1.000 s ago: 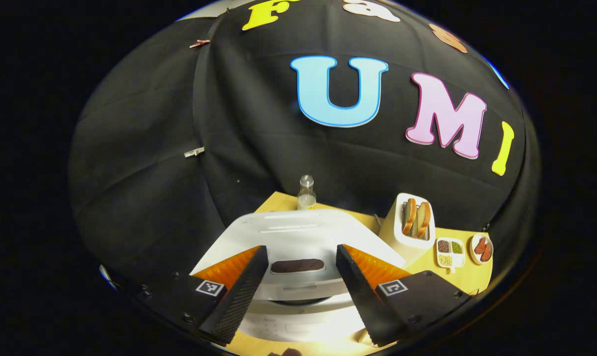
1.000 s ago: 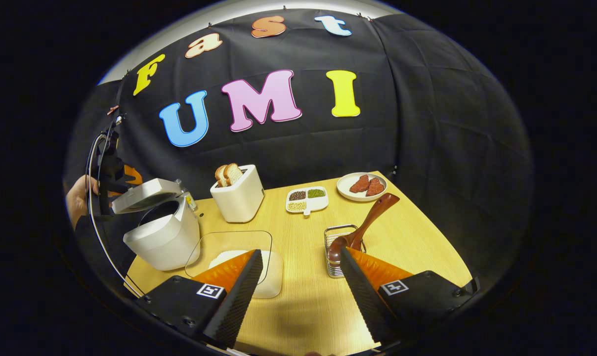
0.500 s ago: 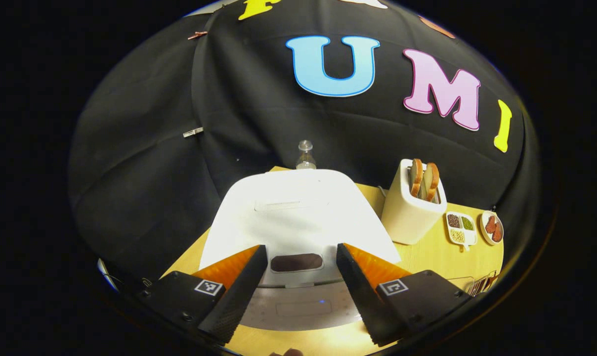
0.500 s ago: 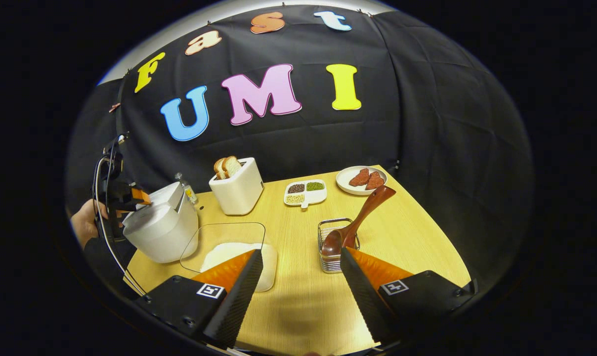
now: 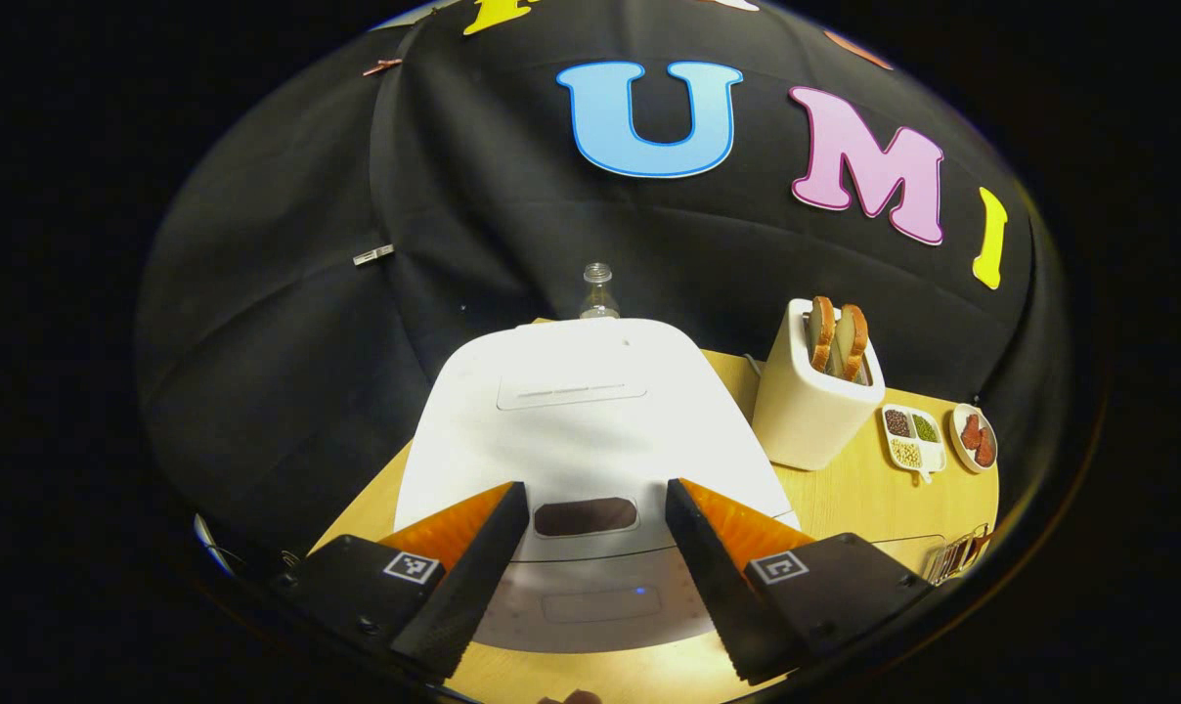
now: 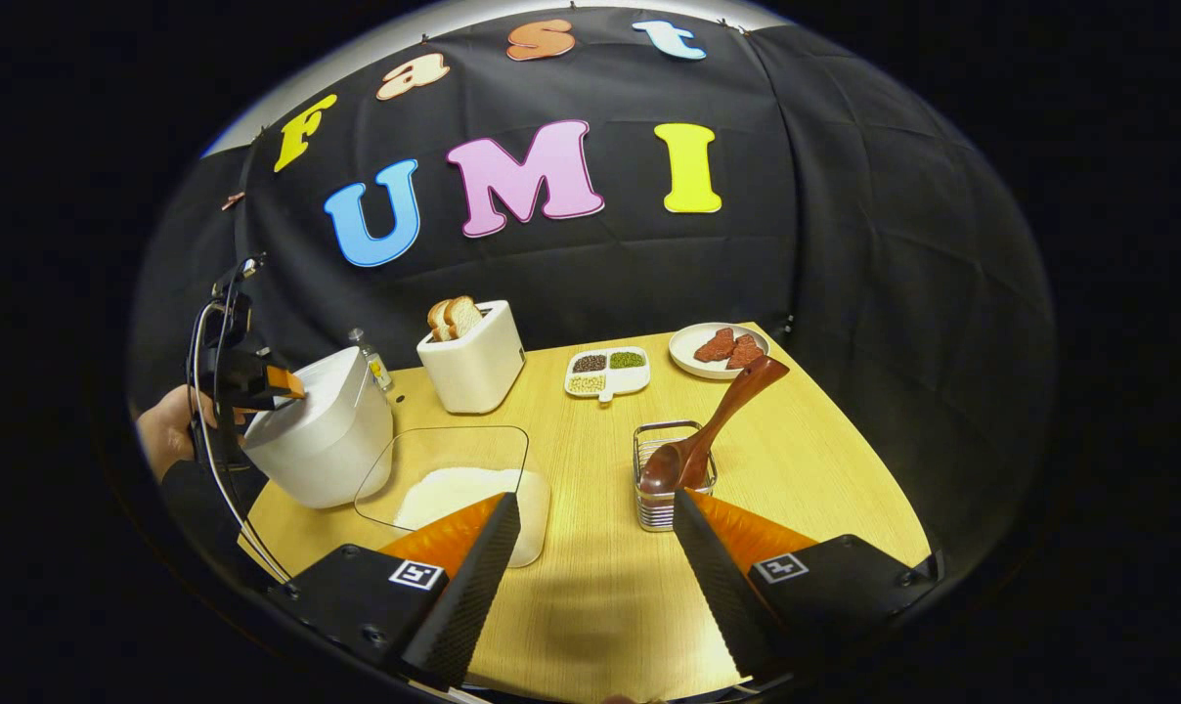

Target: Close the left gripper, press the button to open the rice cooker; take a wooden spoon from the chopstick holder with the right hand, scoop a spoonful of rice and pour it into the rice cooker, then put the wooden spoon back into the chopstick holder.

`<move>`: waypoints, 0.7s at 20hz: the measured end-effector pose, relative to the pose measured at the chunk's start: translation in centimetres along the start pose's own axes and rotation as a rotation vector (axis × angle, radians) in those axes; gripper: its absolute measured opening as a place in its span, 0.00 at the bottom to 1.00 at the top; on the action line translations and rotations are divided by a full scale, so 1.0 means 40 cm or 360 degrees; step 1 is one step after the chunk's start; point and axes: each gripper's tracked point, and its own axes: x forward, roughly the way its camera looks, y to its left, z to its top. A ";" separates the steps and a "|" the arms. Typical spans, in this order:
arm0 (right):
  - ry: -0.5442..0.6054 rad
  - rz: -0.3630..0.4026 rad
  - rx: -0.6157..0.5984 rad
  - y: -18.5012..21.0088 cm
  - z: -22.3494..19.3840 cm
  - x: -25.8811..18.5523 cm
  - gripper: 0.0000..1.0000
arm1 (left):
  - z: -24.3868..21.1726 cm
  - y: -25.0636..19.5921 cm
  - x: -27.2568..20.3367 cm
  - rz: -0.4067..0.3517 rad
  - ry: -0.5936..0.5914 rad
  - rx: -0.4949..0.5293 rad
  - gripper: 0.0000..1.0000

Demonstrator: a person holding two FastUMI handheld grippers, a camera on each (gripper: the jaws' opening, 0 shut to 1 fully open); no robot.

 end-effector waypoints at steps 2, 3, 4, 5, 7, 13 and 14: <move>-0.0020 -0.0009 0.0008 0.002 0.011 -0.003 0.99 | 0.003 -0.003 -0.006 -0.0009 -0.0001 0.0011 0.99; -0.0041 -0.0010 0.0015 0.005 0.024 -0.004 0.99 | 0.008 -0.001 -0.020 -0.0002 -0.0013 0.0008 0.99; -0.0068 -0.0016 0.0015 0.006 0.041 -0.005 0.99 | 0.025 -0.010 -0.034 -0.0020 -0.0050 -0.0009 0.97; -0.0099 -0.0027 0.0009 0.003 0.060 -0.003 0.99 | 0.043 -0.027 -0.064 -0.0058 -0.0103 -0.0026 0.96; -0.0144 -0.0045 0.0001 -0.013 0.092 0.013 0.99 | 0.082 -0.051 -0.124 -0.0119 -0.0204 -0.0023 0.96; -0.0395 -0.0098 -0.0003 -0.032 0.294 0.001 0.99 | 0.205 -0.111 -0.355 -0.0290 -0.0544 0.0074 0.96; -0.0420 -0.0105 -0.0013 -0.033 0.321 -0.006 0.98 | 0.215 -0.120 -0.397 -0.0325 -0.0579 0.0071 0.96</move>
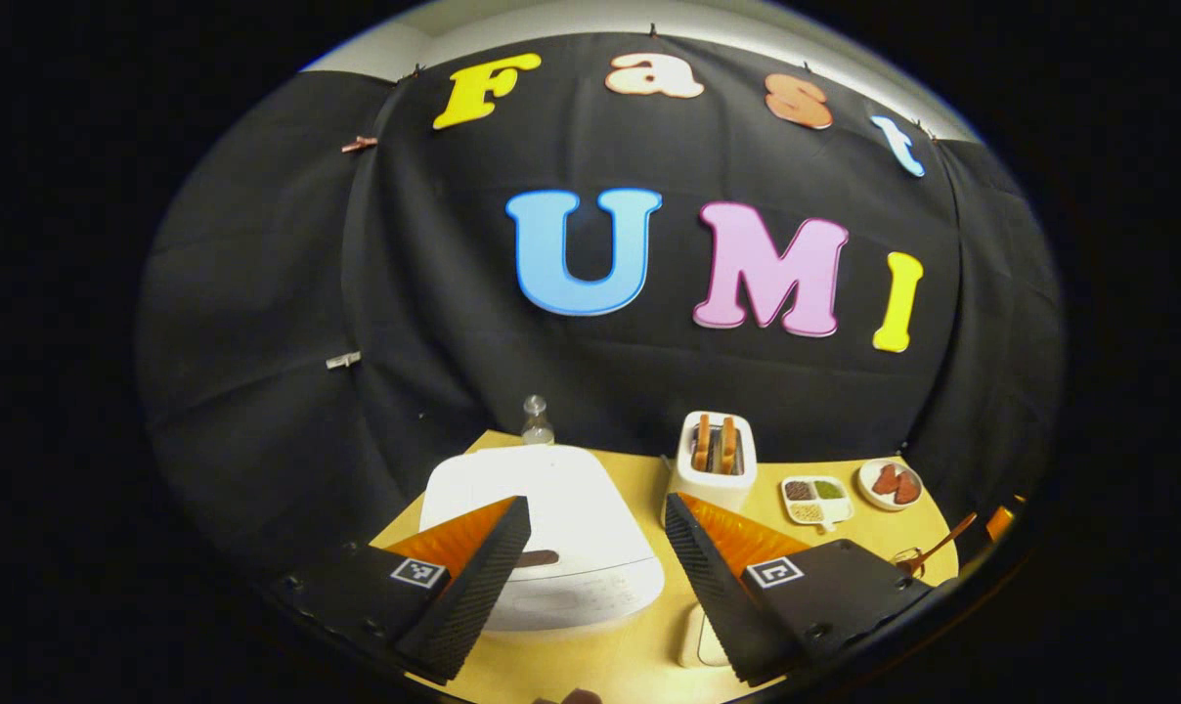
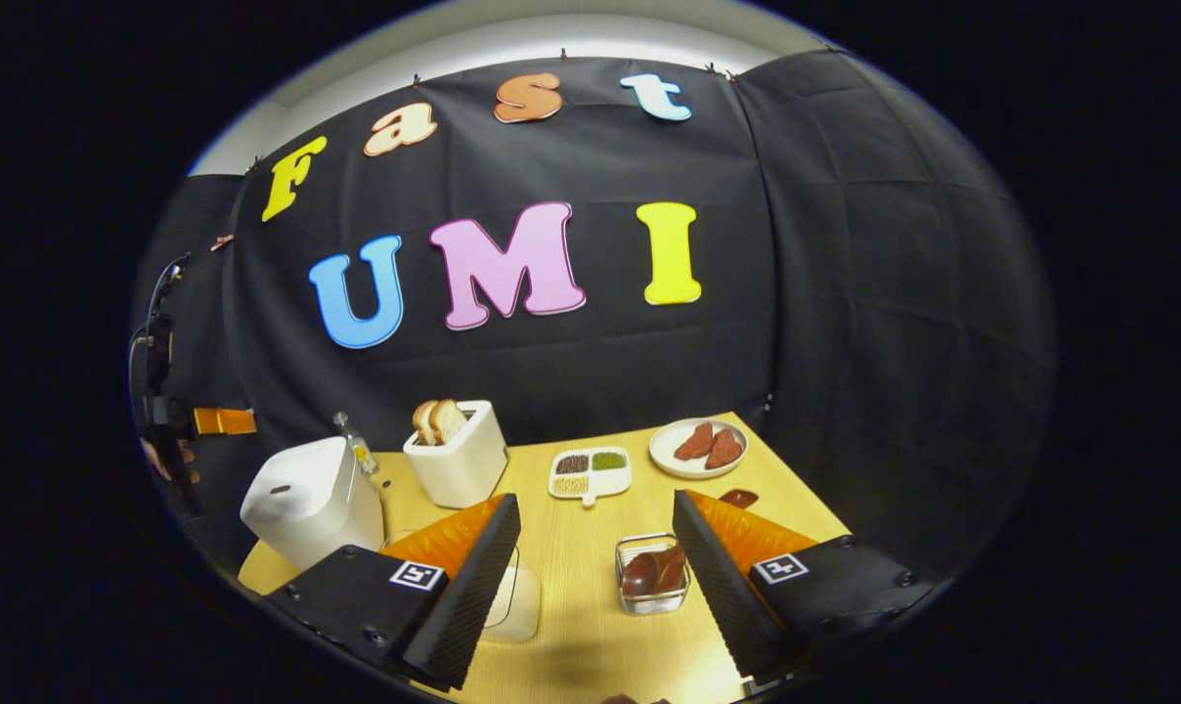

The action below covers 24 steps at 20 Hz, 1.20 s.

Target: Close the left gripper, press the button to open the rice cooker; take a wooden spoon from the chopstick holder with the right hand, scoop a spoonful of rice and pour it into the rice cooker, then put the wooden spoon back into the chopstick holder.

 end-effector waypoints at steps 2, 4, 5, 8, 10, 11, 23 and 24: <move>-0.0044 0.0002 -0.0062 0.003 0.044 -0.020 0.99 | 0.026 -0.021 -0.063 -0.0059 -0.0057 -0.0033 0.96; -0.0088 -0.0022 -0.0101 -0.003 0.079 -0.056 0.98 | 0.043 -0.030 -0.123 -0.0099 -0.0115 -0.0044 0.96; -0.0097 -0.0031 -0.0108 0.002 0.085 -0.078 0.98 | 0.043 -0.025 -0.149 -0.0105 -0.0135 -0.0049 0.96; -0.0112 -0.0071 -0.0116 -0.002 0.105 -0.128 0.98 | 0.043 -0.012 -0.210 -0.0127 -0.0162 -0.0080 0.96; -0.0126 -0.0088 -0.0114 -0.007 0.123 -0.152 0.98 | 0.034 -0.002 -0.231 -0.0139 -0.0138 -0.0113 0.95; -0.0127 -0.0089 -0.0116 -0.005 0.125 -0.159 0.98 | 0.032 0.005 -0.237 -0.0139 -0.0125 -0.0120 0.95; -0.0181 0.0104 -0.0214 0.075 0.174 -0.149 0.98 | 0.091 0.020 -0.242 -0.0252 -0.0183 -0.0060 0.95; -0.0175 0.0099 -0.0205 0.079 0.173 -0.151 0.98 | 0.089 0.019 -0.245 -0.0249 -0.0182 -0.0048 0.95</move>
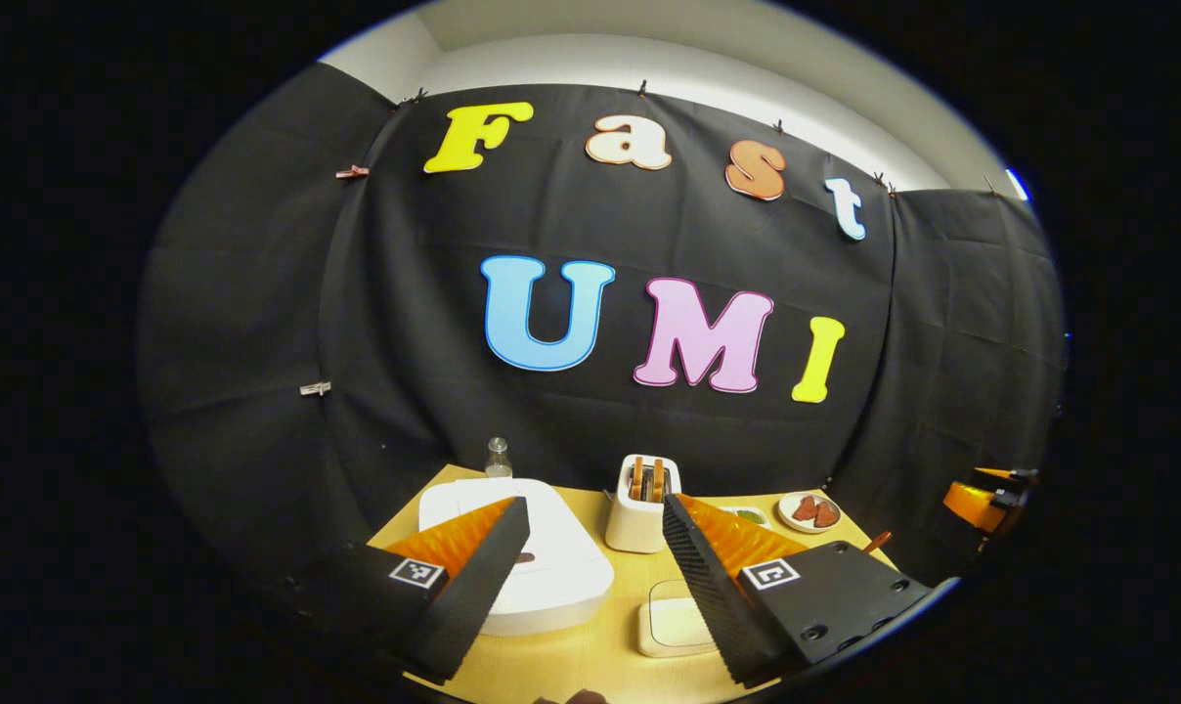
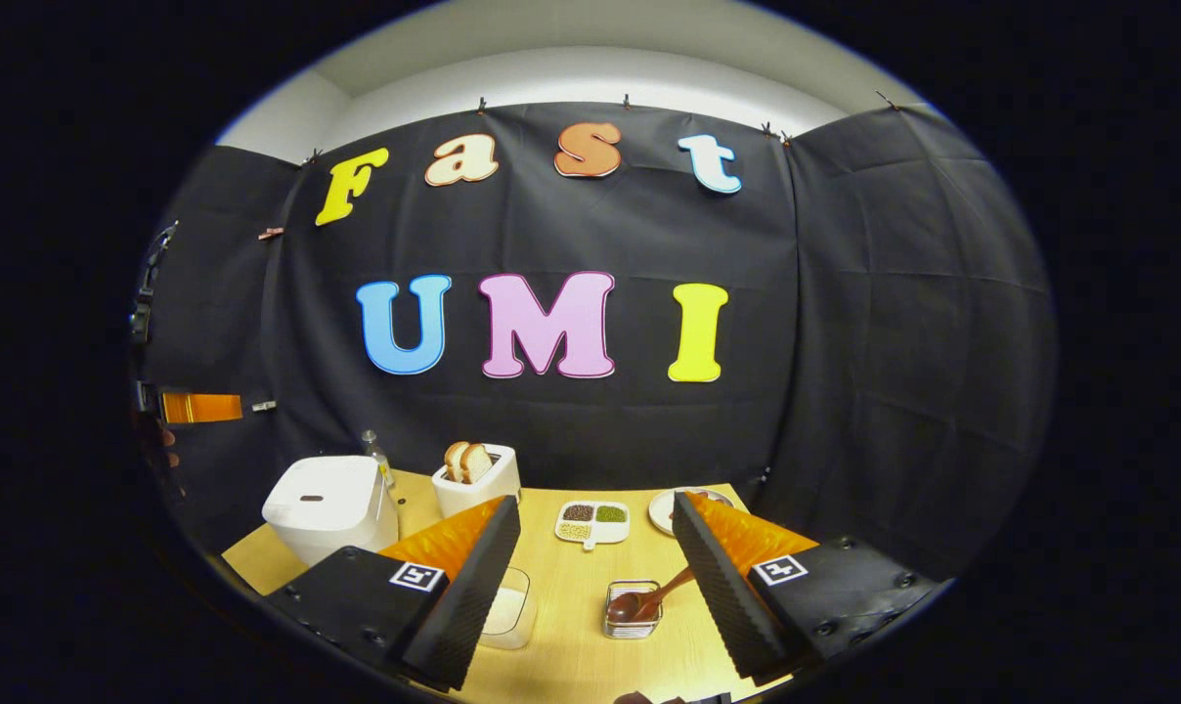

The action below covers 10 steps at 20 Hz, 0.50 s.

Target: Close the left gripper, press the button to open the rice cooker; take a wooden spoon from the chopstick holder with the right hand, scoop a spoonful of rice and pour it into the rice cooker, then put the wooden spoon back into the chopstick holder.

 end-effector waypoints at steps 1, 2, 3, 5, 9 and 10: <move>0.0010 -0.0008 0.0006 0.003 -0.006 -0.001 0.98 | -0.005 -0.002 -0.007 -0.0001 0.0000 0.0002 0.95; 0.0021 -0.0019 0.0010 0.002 -0.011 -0.006 0.98 | -0.005 -0.009 -0.011 -0.0018 -0.0010 0.0002 0.95; 0.0022 -0.0027 0.0013 0.005 -0.011 -0.005 0.99 | -0.005 -0.017 -0.012 -0.0034 -0.0014 0.0012 0.95; 0.0017 -0.0038 0.0008 0.010 -0.011 -0.009 0.99 | -0.013 -0.015 -0.018 -0.0041 -0.0012 0.0039 0.95; -0.0013 -0.0079 0.0019 0.023 0.002 -0.023 0.98 | -0.035 -0.015 -0.026 -0.0057 0.0014 -0.0005 0.95; -0.0018 -0.0092 0.0024 0.027 0.005 -0.028 0.99 | -0.042 -0.008 -0.031 -0.0048 0.0018 -0.0013 0.95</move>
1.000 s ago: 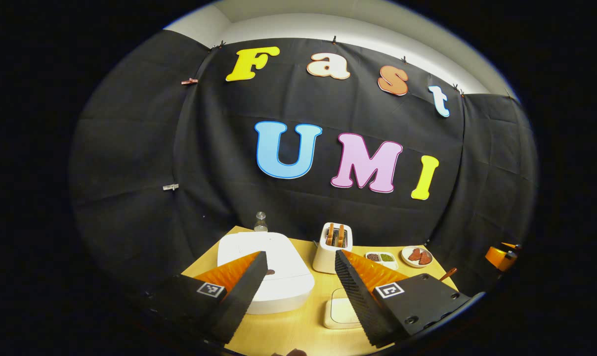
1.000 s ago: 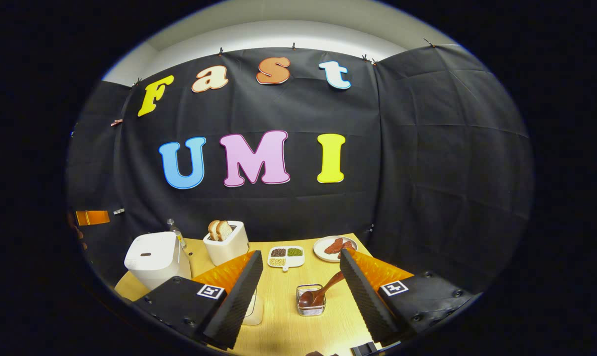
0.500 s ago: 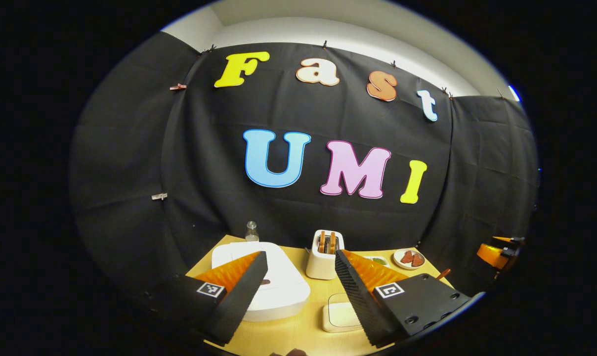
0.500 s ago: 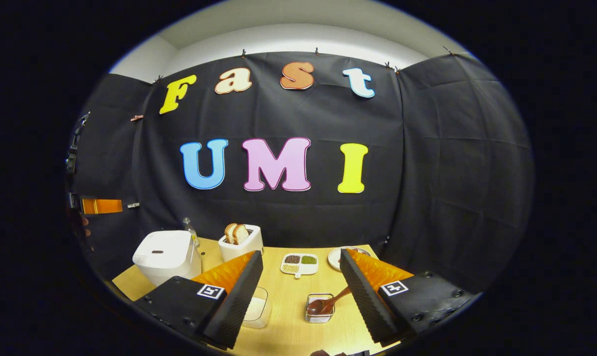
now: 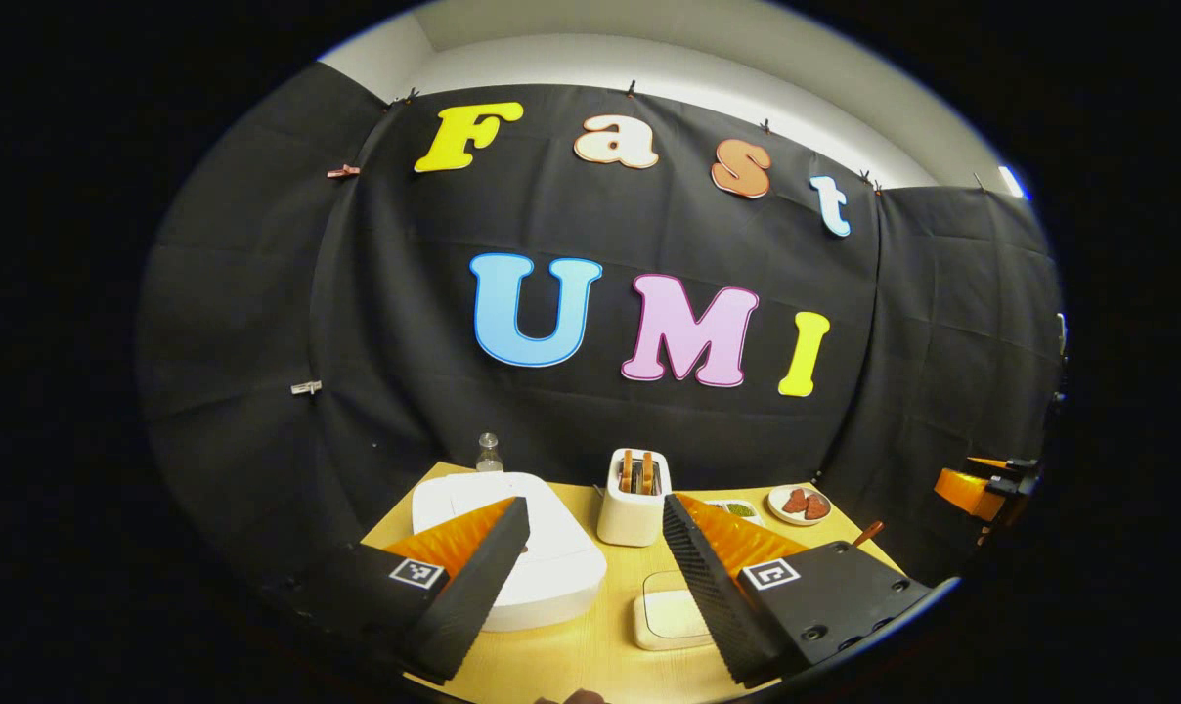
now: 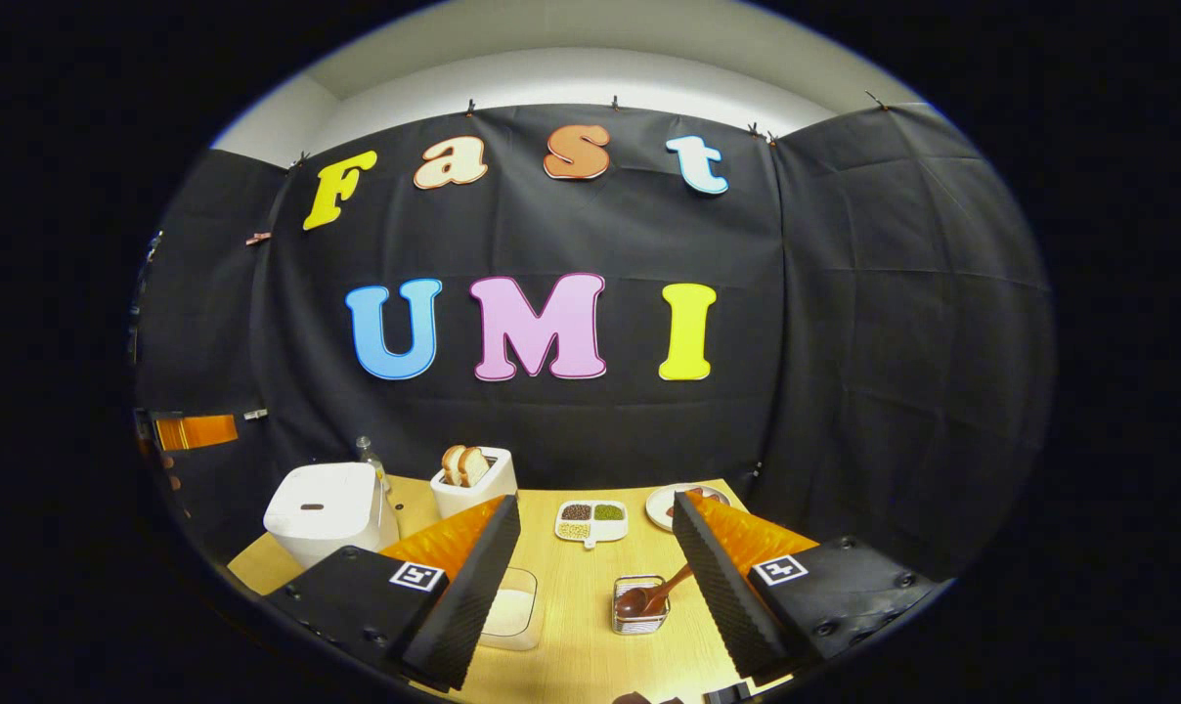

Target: Close the left gripper, press the button to open the rice cooker; take a wooden spoon from the chopstick holder with the right hand, scoop a spoonful of rice and pour it into the rice cooker, then put the wooden spoon back into the chopstick holder.

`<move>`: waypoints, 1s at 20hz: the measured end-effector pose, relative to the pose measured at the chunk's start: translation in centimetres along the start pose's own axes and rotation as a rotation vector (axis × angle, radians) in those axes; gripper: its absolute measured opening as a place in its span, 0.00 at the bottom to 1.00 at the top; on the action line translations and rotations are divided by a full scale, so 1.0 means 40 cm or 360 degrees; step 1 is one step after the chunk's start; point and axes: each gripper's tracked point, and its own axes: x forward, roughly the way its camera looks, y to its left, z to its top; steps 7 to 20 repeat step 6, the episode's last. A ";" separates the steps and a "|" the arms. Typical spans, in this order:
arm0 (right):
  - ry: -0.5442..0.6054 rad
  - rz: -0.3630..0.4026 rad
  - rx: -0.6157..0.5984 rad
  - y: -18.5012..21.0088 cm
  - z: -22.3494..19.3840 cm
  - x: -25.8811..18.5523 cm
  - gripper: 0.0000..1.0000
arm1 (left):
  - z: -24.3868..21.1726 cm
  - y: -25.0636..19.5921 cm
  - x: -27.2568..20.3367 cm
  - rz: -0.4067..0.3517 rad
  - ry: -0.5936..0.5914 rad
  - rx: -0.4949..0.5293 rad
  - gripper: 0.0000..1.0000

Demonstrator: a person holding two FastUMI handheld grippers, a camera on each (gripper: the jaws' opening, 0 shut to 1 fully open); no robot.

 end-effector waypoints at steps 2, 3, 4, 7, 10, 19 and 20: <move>-0.0006 -0.0034 0.0010 0.007 0.000 -0.007 0.98 | -0.011 0.008 -0.005 0.0011 0.0001 -0.0022 0.95; -0.0002 -0.0054 0.0014 0.010 -0.003 -0.012 0.98 | -0.016 0.016 -0.007 0.0018 -0.0001 -0.0027 0.95; 0.0004 -0.0074 0.0017 0.014 -0.007 -0.017 0.98 | -0.015 0.024 -0.011 0.0020 -0.0009 -0.0022 0.95; 0.0020 -0.0108 0.0016 0.025 -0.018 -0.030 0.99 | -0.016 0.033 -0.017 0.0007 -0.0024 -0.0004 0.95; 0.0020 -0.0108 0.0016 0.025 -0.018 -0.030 0.99 | -0.016 0.033 -0.017 0.0007 -0.0024 -0.0004 0.95; 0.0020 -0.0108 0.0016 0.025 -0.018 -0.030 0.99 | -0.016 0.033 -0.017 0.0007 -0.0024 -0.0004 0.95; 0.0020 -0.0108 0.0016 0.025 -0.018 -0.030 0.99 | -0.016 0.033 -0.017 0.0007 -0.0024 -0.0004 0.95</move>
